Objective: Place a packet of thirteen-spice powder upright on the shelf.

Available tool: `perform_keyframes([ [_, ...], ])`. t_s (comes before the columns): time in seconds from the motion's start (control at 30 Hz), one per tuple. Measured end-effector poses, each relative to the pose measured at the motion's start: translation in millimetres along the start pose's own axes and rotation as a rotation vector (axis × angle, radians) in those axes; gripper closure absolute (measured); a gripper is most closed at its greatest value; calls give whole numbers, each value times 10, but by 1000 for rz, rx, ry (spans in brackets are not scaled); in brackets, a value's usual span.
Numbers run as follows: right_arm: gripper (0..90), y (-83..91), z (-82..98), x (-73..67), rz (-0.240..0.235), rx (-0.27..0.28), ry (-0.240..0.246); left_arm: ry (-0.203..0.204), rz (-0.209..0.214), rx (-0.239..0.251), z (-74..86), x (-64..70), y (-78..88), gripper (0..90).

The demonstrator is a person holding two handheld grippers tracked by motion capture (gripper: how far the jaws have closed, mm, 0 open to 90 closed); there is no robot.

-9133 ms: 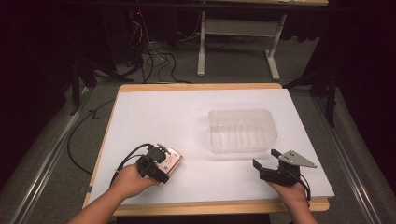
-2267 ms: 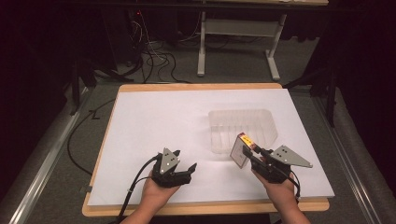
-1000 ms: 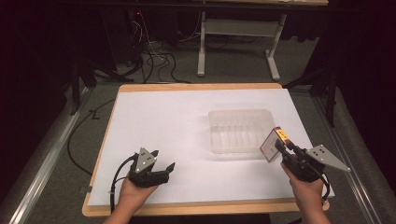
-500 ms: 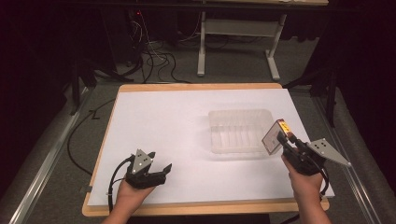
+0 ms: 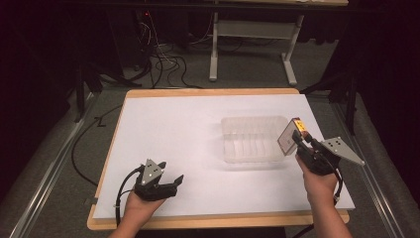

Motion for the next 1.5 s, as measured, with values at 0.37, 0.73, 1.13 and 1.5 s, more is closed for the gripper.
perform_keyframes([
  [0.37, 687, -179, -68, 27, 35, 1, -2, 0, -1, 6, -30, -13, 1, 248],
  [0.73, 687, -379, -112, 51, 68, -6, 5, 5, 10, 14, -45, 17, 9, 248],
  [1.13, 686, -567, -40, 153, 124, -32, -4, 14, 14, 15, -59, 15, 17, 248],
  [1.5, 686, -653, 32, 155, 158, -55, 22, 8, 15, 6, -35, 22, 9, 248],
])
Point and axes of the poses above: each handheld gripper's, and its own axes: y roughly backward along the jaws, z roughly out of its underside, x roughly to its right, the point moved 8 cm from there along -y, roughly forward along the jaws, and after that the axes turned 2 degrees about -y, right-handed, at the moved point
